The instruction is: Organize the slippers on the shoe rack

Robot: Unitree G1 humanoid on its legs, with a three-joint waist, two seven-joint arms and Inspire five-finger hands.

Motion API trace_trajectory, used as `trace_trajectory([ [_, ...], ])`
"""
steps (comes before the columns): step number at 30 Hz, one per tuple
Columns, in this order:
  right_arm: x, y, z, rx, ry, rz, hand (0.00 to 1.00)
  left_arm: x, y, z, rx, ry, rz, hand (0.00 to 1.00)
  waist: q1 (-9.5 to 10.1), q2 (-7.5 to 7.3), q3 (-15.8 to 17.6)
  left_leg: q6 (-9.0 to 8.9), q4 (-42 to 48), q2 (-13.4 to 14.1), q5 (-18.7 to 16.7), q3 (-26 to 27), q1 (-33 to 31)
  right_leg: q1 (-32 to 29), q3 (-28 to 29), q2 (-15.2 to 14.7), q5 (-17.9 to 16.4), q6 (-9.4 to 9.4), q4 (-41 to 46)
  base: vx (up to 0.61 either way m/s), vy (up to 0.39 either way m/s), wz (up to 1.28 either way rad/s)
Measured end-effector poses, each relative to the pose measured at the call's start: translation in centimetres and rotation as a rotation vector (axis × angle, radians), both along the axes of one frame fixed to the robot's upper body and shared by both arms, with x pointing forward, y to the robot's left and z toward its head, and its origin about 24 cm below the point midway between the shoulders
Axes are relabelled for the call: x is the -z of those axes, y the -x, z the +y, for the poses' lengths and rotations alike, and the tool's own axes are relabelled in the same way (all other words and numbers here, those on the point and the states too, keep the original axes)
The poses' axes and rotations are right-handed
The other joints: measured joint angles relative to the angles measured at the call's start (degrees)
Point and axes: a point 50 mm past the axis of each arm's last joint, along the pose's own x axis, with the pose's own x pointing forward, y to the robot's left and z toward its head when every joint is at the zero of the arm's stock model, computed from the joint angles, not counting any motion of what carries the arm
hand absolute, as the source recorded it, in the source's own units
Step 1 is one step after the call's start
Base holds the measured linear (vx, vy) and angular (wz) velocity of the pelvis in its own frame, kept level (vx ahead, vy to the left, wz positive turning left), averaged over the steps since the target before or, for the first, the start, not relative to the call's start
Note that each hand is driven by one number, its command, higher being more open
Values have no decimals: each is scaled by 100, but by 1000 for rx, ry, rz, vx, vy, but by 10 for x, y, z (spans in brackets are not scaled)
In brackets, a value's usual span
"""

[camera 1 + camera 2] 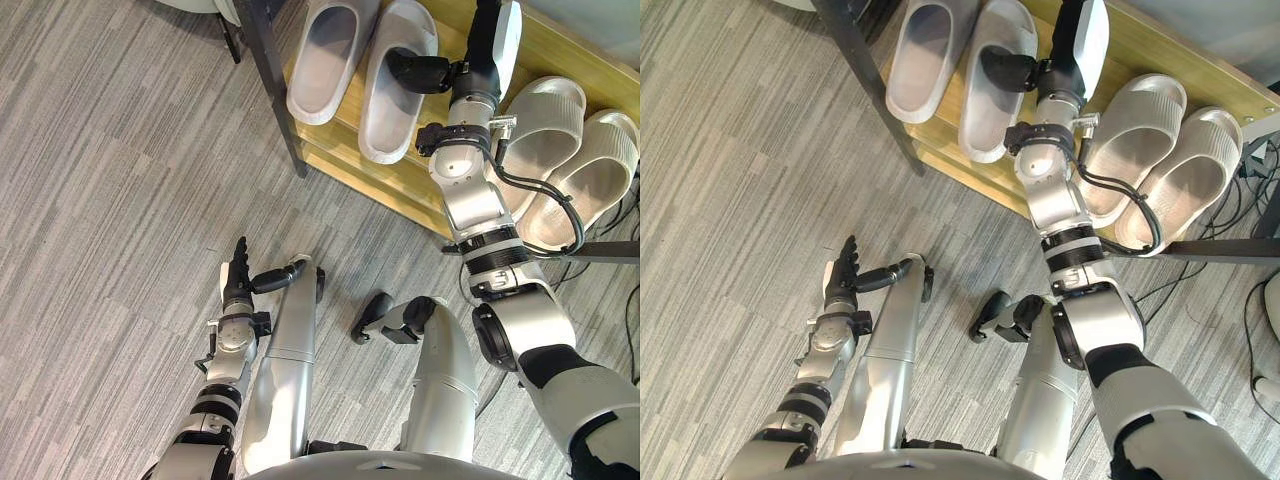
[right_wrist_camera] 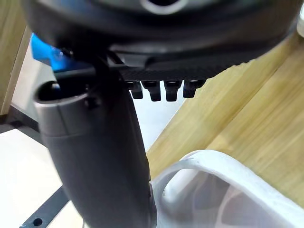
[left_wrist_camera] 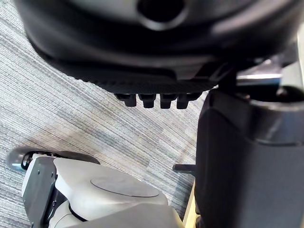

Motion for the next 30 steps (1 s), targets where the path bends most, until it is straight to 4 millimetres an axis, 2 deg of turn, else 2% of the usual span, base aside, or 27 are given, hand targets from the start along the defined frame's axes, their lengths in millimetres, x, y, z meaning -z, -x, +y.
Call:
trace_trajectory([
  [7,18,11,-3,-29,5,15,100,1,0,1,-5,2,13,100,-18,-1,0,5,0,15,-4,20,36,28,18,6,-2,3,-1,-18,32,-1],
  [12,45,38,-4,-73,-37,3,100,3,1,3,-14,2,30,100,-37,-1,-1,26,-16,75,-20,74,98,81,47,33,-7,14,-25,-21,33,-4],
  [16,72,63,9,-121,-155,16,100,5,2,8,-43,13,41,100,-90,-3,-1,25,-19,150,-52,93,131,81,70,103,-13,25,-39,-18,20,-8],
  [22,111,81,23,-168,-378,110,100,6,3,10,-54,14,51,100,-114,-7,1,16,-54,183,-54,138,188,82,115,120,-16,32,-41,-10,8,-2],
  [25,122,85,27,-231,-481,147,100,7,4,11,-74,30,60,100,-136,-14,5,-6,-65,185,-43,150,195,82,125,118,-16,31,-45,-8,10,0],
  [30,126,86,31,-334,-587,152,100,7,4,14,-87,31,64,100,-147,-93,14,-33,-114,186,-35,184,258,106,159,115,-16,31,-66,0,0,0],
])
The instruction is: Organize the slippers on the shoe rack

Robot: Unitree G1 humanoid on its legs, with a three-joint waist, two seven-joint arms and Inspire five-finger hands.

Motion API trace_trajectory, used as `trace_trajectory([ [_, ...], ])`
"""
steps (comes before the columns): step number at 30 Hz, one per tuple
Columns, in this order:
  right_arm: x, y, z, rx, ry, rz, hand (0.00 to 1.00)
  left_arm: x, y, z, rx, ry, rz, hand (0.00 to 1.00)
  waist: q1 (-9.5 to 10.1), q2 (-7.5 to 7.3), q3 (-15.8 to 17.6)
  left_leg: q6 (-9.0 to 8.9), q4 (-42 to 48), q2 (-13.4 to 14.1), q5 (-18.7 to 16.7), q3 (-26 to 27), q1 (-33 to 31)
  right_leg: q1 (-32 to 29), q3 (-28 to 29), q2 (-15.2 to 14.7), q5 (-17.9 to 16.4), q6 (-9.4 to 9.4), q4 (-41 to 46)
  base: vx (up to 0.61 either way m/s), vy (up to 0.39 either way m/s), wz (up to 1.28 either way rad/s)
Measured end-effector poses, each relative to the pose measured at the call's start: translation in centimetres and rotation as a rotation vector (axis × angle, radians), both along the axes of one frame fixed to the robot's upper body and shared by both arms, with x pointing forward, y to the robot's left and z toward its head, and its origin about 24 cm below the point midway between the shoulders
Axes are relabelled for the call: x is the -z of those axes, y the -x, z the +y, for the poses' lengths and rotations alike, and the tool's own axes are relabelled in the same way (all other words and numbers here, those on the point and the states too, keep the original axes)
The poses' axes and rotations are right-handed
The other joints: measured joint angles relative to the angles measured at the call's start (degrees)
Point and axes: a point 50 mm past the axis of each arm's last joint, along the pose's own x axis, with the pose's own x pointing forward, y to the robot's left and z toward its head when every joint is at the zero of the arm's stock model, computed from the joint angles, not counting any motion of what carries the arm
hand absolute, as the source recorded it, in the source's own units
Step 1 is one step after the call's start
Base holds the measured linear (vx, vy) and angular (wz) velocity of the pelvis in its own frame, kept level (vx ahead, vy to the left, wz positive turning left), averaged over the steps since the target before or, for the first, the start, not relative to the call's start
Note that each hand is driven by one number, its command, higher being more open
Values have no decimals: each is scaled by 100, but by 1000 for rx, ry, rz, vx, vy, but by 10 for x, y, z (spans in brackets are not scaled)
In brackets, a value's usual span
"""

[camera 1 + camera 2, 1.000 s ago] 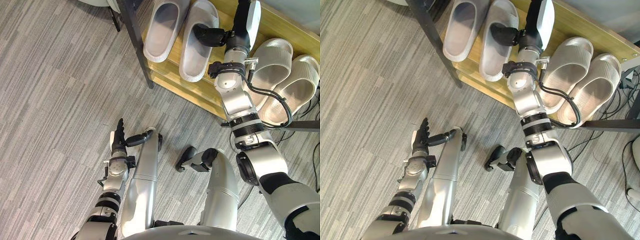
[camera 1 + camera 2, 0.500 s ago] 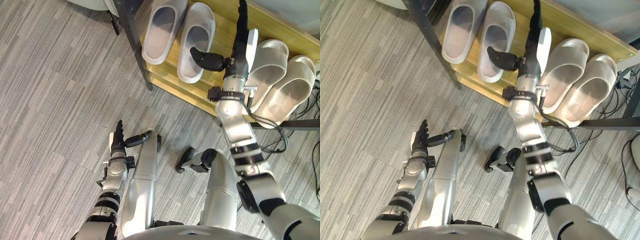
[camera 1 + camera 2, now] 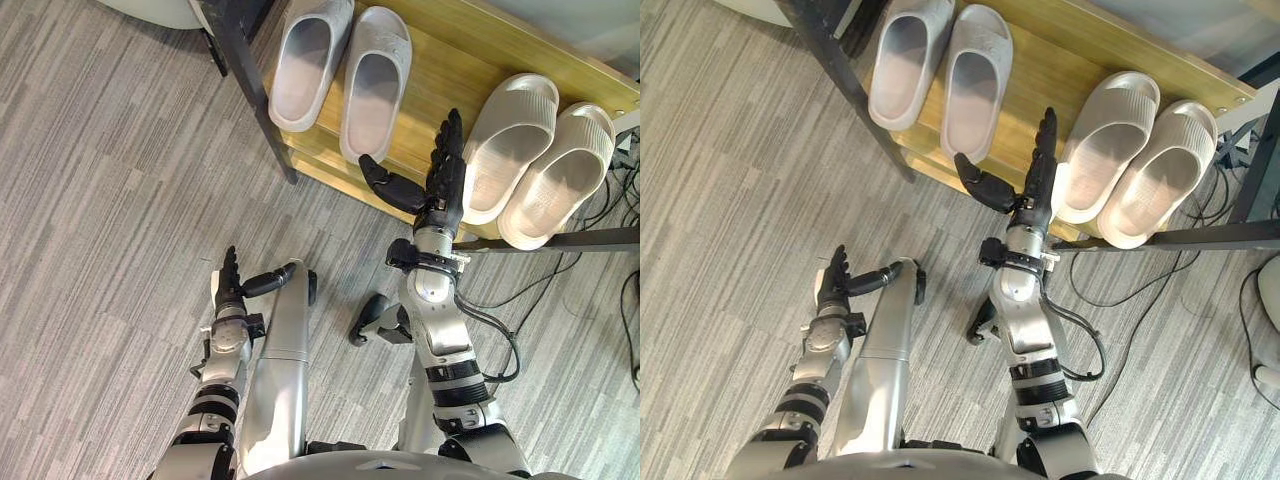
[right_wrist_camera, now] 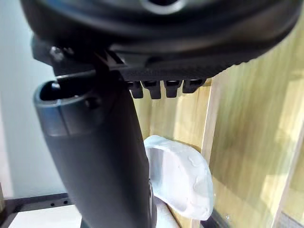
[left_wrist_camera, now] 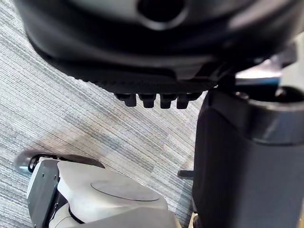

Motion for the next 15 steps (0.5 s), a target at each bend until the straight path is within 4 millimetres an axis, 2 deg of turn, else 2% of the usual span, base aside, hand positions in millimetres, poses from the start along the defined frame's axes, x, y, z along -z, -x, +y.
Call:
trace_trajectory([
  [8,1,-5,7,-132,-79,-19,100,1,2,6,-29,9,6,100,-15,-130,13,-30,-61,-1,-12,8,71,70,-14,-6,-2,4,-55,-2,4,0],
  [15,-17,-19,37,-306,-64,-55,100,1,1,5,-25,13,4,100,19,-138,15,-25,-84,-6,0,14,65,72,-26,-20,-11,19,-65,0,0,0],
])
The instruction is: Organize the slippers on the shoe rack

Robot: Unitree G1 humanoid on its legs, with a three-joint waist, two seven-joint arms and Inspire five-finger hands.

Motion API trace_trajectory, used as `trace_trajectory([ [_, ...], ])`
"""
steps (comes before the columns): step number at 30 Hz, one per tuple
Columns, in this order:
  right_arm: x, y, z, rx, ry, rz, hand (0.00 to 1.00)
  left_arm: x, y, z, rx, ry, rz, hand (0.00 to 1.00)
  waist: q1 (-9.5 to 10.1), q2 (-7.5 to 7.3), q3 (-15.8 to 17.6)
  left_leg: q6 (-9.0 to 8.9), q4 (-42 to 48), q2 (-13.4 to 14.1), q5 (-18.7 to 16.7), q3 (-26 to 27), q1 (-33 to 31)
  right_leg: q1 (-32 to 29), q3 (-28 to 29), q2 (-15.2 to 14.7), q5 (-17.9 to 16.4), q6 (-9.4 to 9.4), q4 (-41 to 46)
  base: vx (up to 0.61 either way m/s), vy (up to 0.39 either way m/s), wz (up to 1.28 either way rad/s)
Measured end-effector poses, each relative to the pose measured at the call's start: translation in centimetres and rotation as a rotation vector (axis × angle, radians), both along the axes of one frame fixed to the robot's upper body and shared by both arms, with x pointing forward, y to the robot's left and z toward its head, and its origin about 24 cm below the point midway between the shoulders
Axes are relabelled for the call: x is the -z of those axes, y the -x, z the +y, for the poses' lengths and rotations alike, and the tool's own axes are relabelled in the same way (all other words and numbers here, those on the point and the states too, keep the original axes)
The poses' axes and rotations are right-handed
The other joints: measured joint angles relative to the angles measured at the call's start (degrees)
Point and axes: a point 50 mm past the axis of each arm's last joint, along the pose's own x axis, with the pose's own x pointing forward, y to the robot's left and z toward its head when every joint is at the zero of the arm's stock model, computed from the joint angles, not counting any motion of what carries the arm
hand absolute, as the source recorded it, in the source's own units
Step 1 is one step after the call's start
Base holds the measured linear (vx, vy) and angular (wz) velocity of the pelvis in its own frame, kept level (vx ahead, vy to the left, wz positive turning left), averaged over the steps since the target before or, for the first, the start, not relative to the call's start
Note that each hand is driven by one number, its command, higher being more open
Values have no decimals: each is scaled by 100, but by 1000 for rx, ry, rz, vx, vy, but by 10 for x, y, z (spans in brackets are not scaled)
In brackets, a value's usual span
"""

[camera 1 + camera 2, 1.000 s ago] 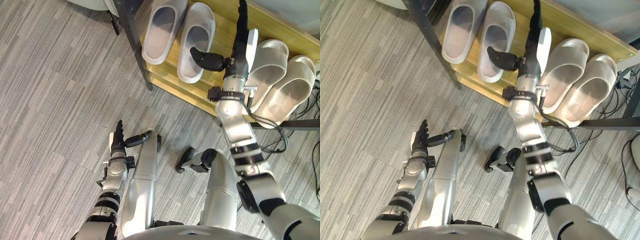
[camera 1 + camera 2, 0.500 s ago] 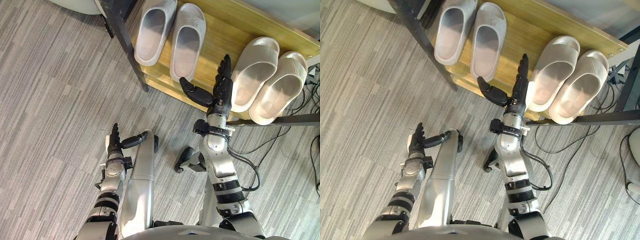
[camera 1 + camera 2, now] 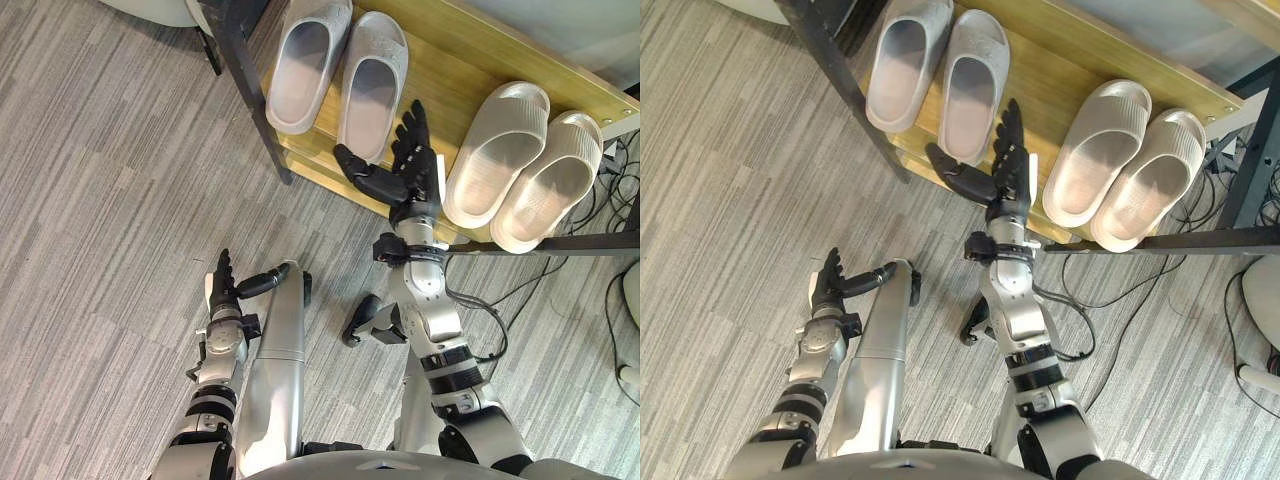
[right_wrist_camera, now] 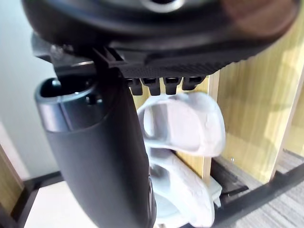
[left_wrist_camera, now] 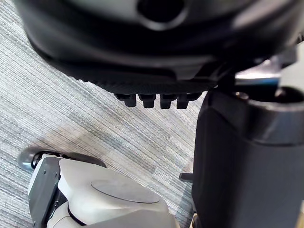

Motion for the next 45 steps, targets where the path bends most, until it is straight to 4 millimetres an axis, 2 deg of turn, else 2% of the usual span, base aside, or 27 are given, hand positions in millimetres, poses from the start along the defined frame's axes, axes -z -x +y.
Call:
trace_trajectory([
  [2,-4,-1,5,-21,-16,-3,100,0,0,-1,1,2,-1,100,23,-1,1,0,0,-3,0,-2,-3,2,-4,-3,-3,6,0,0,0,0],
  [9,-7,-8,3,-23,-83,23,100,0,0,0,-4,1,-1,100,32,-1,3,-15,-26,1,-3,-4,-3,19,-34,-29,-8,7,11,-18,13,2],
  [14,-9,-12,1,-10,-71,25,100,0,0,0,-7,2,-1,100,36,4,6,-21,-98,26,74,-1,-1,37,-89,-62,-21,-17,18,-29,-7,7],
  [20,-8,-13,-3,3,-55,29,100,1,1,1,-13,5,5,100,34,82,51,0,-115,132,150,30,80,171,-160,-61,-34,-39,12,-17,-5,4],
  [23,-2,-11,-6,18,-47,41,100,4,2,1,-15,10,16,100,26,114,71,3,-121,159,151,52,180,274,-152,-40,-35,-36,-19,-2,5,-1],
  [27,20,5,-18,82,-15,78,100,11,8,3,-29,21,57,100,12,121,82,7,-262,213,148,107,513,583,-137,22,-17,0,-198,2,6,-4],
  [29,30,14,-22,103,-8,105,100,16,13,5,-36,21,82,100,-29,119,84,8,-391,235,148,160,741,770,-105,54,9,48,-326,8,7,-11],
  [32,44,34,-31,148,32,129,100,29,31,13,-48,-3,151,100,-68,110,83,46,-823,408,144,352,1380,1306,-53,215,138,208,-835,23,20,-24],
  [33,45,36,-32,154,38,126,100,29,31,14,-57,-6,157,100,-98,107,81,71,-926,435,164,396,1485,1399,-62,227,167,229,-939,44,22,-9],
  [35,44,43,-34,157,51,112,100,32,35,17,-48,-24,179,100,-231,73,61,84,-1412,581,291,650,2080,1921,-47,334,368,242,-1468,72,30,-11],
  [37,45,48,-35,148,70,105,100,36,40,13,-10,-31,199,100,-273,62,36,97,-1712,602,322,785,2469,2229,12,391,489,260,-1789,86,52,-20],
  [39,57,55,-37,105,140,127,100,47,47,4,83,-63,260,100,-347,4,-118,132,-2384,566,483,988,3109,2751,81,468,745,364,-2460,146,77,-19],
  [44,83,66,-39,-41,347,179,100,68,67,-12,258,-122,391,100,-562,-115,-458,213,-3643,521,827,1357,4192,3655,216,691,1343,527,-3861,131,80,-25],
  [45,98,74,-44,-66,406,229,100,75,77,-12,288,-137,437,100,-590,-140,-605,239,-4103,494,942,1550,4604,3981,320,767,1572,575,-4372,152,118,-32],
])
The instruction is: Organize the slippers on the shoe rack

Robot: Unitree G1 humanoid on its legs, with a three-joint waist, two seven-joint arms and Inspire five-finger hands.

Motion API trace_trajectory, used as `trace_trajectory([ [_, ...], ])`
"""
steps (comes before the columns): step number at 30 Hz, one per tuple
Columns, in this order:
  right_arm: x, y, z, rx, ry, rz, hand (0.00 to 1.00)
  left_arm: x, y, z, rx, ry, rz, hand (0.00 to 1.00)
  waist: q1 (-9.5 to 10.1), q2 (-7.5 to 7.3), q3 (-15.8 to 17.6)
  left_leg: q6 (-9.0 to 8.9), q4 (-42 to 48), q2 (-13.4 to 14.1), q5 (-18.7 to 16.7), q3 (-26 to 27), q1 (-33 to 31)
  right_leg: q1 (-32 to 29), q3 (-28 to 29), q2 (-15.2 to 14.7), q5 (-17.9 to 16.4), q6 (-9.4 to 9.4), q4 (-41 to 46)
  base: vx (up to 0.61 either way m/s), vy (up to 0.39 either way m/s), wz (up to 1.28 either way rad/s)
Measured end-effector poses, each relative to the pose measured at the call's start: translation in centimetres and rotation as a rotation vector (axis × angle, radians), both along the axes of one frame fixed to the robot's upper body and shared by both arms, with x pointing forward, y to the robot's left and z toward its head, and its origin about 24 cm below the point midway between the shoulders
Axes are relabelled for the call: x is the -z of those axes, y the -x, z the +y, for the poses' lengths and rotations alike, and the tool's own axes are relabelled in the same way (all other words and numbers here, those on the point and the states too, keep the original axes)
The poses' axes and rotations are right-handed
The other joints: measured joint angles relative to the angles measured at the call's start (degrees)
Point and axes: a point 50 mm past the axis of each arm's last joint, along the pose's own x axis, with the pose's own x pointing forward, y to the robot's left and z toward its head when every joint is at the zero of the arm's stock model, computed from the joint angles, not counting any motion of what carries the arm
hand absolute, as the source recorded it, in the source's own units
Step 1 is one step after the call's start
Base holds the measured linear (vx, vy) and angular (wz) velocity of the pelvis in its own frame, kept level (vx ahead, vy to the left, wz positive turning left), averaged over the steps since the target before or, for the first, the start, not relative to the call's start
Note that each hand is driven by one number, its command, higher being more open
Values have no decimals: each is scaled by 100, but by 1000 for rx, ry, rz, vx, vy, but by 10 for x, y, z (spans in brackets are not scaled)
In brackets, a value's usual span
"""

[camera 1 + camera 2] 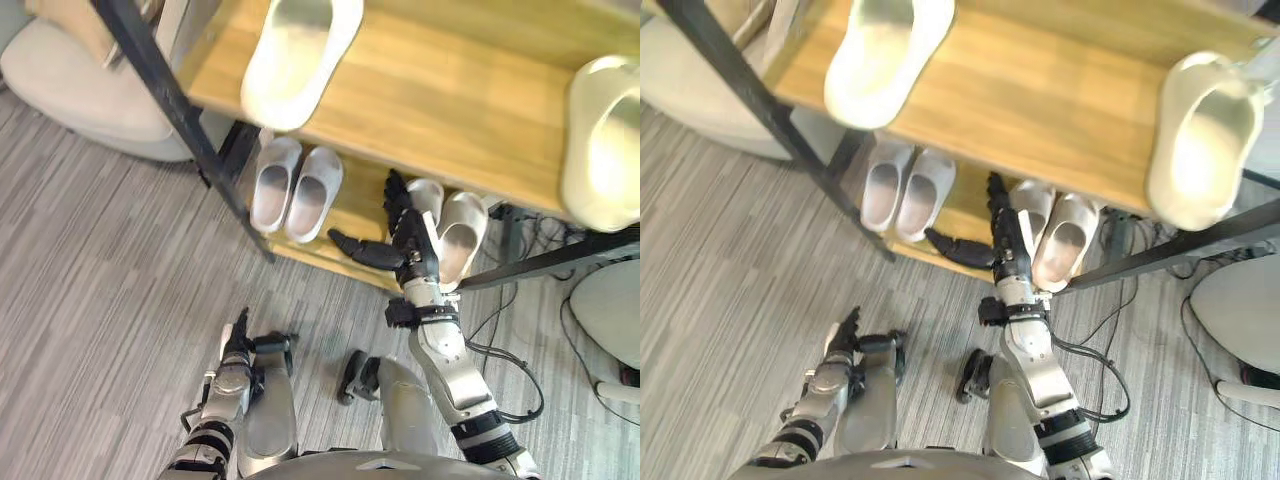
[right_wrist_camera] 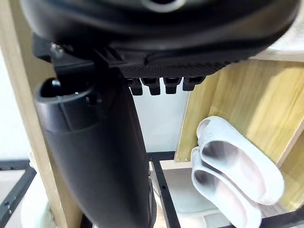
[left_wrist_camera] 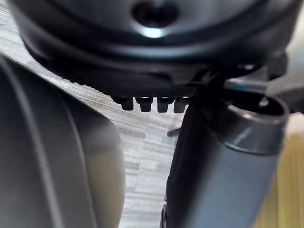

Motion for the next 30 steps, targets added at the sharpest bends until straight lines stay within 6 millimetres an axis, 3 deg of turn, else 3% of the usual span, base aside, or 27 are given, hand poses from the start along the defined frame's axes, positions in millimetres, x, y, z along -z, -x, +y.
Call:
trace_trajectory([
  [4,33,15,-11,-16,56,140,100,12,21,-1,28,-2,81,100,-122,67,-260,66,-730,-132,191,269,635,519,143,40,337,138,-797,119,104,-27],
  [8,70,34,-23,-22,124,309,100,23,42,-10,41,23,150,100,-153,347,-608,128,-1564,-254,430,666,1316,1066,426,149,858,262,-1801,92,88,-37],
  [12,93,48,-35,2,175,427,100,28,54,-14,59,24,189,100,-260,503,-776,149,-2002,-364,572,845,1712,1363,575,184,1094,309,-2236,25,58,-22],
  [21,147,90,-57,35,311,721,100,32,60,-21,100,38,218,100,-309,525,-918,190,-2595,-483,952,966,2114,1617,733,252,1470,246,-2750,-76,11,-10],
  [30,163,105,-70,132,300,826,100,32,62,-20,96,34,223,100,-311,444,-964,159,-2941,-638,1076,759,2210,1627,786,210,1669,267,-2978,-49,19,-4],
])
